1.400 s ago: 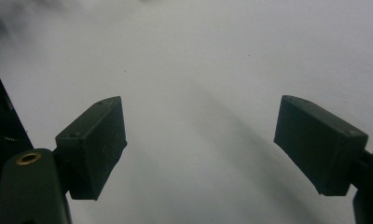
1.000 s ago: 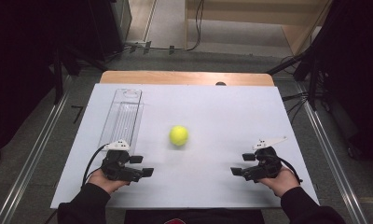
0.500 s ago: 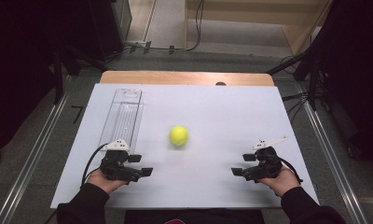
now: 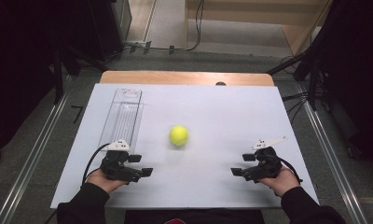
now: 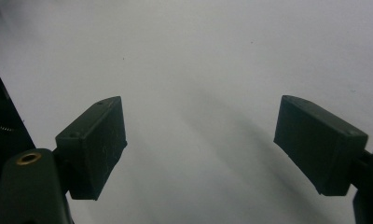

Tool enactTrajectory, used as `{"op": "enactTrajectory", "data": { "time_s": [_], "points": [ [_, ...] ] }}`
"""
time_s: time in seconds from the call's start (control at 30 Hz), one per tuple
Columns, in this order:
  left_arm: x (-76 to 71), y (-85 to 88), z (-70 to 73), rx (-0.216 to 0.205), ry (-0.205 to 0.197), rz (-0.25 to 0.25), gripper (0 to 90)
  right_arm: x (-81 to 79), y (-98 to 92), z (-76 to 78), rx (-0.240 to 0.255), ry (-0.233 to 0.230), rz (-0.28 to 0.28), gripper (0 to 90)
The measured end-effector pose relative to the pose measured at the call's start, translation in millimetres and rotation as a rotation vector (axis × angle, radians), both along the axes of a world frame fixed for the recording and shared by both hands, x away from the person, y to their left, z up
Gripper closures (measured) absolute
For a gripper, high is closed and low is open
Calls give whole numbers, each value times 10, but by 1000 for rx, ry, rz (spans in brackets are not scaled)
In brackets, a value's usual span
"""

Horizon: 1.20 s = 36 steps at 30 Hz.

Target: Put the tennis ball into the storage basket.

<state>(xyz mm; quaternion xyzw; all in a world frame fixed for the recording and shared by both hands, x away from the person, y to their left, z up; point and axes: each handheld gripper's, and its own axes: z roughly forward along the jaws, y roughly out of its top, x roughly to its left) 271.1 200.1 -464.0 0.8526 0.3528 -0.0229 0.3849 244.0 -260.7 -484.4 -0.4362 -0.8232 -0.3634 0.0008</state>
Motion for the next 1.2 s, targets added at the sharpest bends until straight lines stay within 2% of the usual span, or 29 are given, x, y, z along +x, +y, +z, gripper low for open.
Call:
{"op": "enactTrajectory", "data": {
  "time_s": [0.9, 1.2],
  "points": [
    [0, -20, -11, -2, 14, -5, 229, 1, 7, -6, -1, 13, 7, 146],
    [-3, -149, 19, -25, 15, -52, 229, 3, 11, -12, -2, 15, 11, 146]
  ]
}}
